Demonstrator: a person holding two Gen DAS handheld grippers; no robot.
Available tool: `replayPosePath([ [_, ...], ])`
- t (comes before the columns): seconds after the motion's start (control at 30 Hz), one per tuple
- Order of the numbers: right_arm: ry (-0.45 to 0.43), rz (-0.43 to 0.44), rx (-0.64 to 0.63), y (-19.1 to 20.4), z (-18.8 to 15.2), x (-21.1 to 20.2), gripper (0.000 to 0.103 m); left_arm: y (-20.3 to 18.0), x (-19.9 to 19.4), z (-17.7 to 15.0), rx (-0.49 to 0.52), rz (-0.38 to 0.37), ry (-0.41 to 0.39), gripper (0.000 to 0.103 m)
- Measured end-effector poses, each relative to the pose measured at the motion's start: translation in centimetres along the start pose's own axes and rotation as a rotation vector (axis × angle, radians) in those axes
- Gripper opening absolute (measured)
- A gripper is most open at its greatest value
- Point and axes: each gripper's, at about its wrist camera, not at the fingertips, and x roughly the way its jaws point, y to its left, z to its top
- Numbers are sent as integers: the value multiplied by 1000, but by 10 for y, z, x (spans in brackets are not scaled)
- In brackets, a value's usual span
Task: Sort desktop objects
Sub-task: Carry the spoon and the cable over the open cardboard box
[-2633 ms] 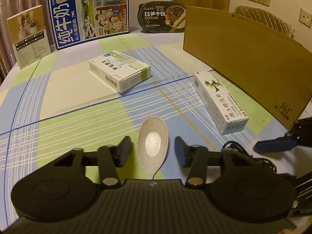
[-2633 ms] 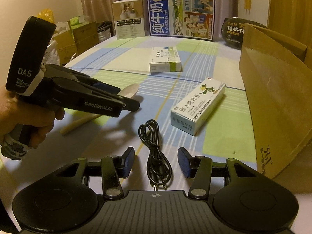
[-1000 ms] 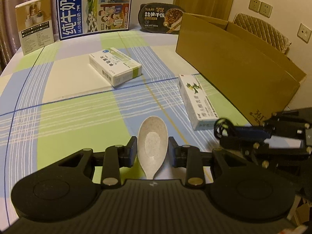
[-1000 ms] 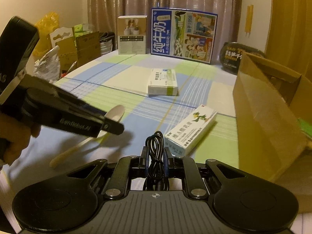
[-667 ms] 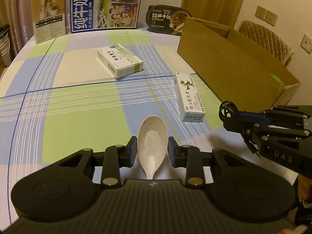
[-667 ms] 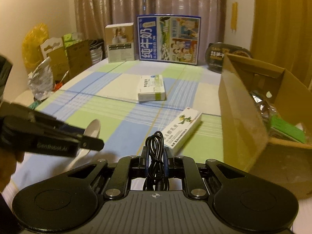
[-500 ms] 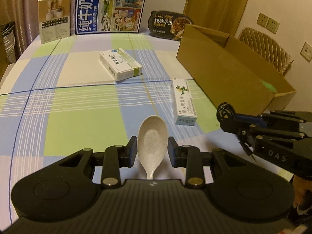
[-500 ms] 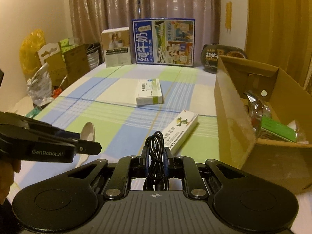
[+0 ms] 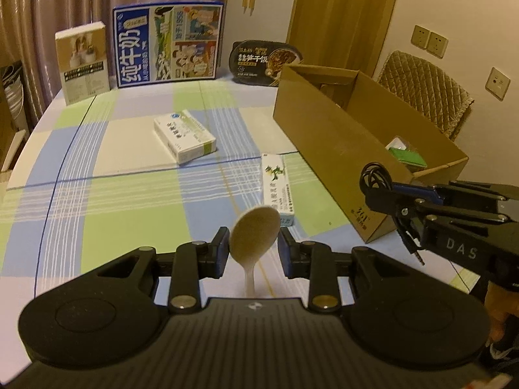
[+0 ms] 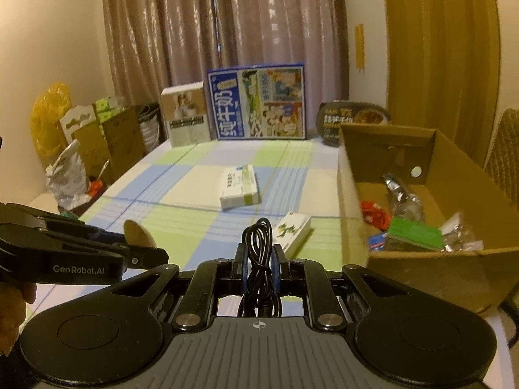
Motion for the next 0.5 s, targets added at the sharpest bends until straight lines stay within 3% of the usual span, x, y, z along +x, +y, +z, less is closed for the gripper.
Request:
replayPosePath([
  [0.03,-6,-3,3,-2,1,-2,11,-2,0,2,6,-1,-1,7],
  [0.07,-12,-6,5,-4,2,-4,11,-4,0,4,13,1,-1,4],
  [0.5,-10,-23,37,-20,-1,-6,11,-10,17,8,21,-3,18,3],
])
